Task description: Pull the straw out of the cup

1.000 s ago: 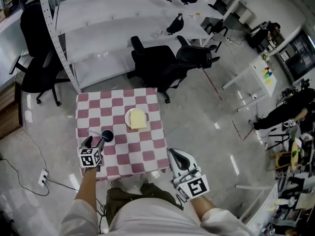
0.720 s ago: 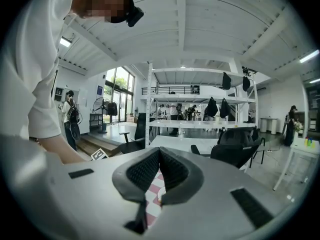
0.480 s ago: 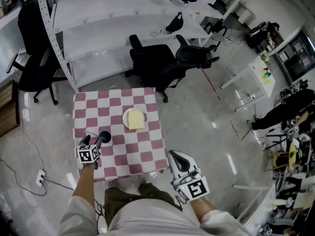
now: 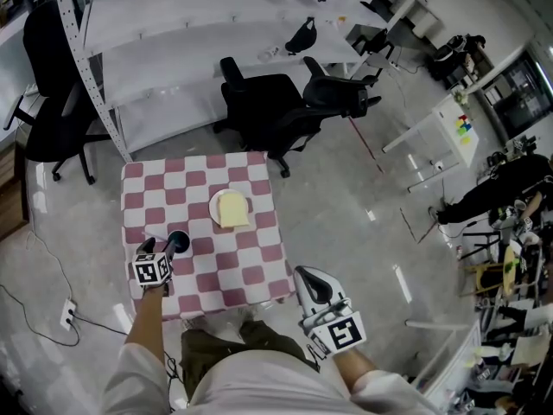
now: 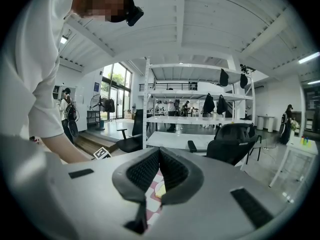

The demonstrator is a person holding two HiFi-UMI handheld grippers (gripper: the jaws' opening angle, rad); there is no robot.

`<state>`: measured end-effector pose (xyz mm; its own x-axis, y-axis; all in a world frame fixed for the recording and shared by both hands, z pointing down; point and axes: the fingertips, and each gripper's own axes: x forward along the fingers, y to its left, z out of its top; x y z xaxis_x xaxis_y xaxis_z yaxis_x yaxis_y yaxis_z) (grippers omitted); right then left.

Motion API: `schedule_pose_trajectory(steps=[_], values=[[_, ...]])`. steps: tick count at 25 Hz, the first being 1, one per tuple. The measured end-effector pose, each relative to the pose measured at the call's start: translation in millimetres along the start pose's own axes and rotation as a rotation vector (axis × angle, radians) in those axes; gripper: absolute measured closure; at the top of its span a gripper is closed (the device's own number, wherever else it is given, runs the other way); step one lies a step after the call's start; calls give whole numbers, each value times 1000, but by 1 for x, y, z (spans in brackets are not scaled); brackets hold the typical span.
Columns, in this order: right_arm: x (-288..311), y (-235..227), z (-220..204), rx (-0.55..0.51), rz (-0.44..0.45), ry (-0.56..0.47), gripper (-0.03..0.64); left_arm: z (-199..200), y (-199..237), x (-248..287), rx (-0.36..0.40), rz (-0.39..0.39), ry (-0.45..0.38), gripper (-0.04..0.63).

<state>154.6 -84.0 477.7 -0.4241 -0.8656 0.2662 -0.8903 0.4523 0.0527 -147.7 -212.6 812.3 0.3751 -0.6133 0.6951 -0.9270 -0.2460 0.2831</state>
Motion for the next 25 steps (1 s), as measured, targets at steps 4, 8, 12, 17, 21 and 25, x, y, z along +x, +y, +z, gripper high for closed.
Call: schedule_pose_trajectory(steps=[4, 8, 12, 17, 21, 25], values=[[2, 0, -1, 1, 2, 0, 612, 2, -2, 3, -1, -4, 1, 316], [1, -3, -4, 5, 1, 8, 612, 3, -3, 4, 1, -2, -1, 349], [3, -5, -5, 7, 2, 13, 612, 6, -2, 4, 5, 5, -11, 387], [3, -6, -6, 7, 5, 14, 612, 7, -2, 4, 12, 9, -9, 431], [2, -7, -7, 9, 4, 13, 612, 10, -4, 3, 20, 13, -19, 490], [3, -7, -6, 10, 7, 15, 612, 10, -6, 2, 34, 11, -16, 533]])
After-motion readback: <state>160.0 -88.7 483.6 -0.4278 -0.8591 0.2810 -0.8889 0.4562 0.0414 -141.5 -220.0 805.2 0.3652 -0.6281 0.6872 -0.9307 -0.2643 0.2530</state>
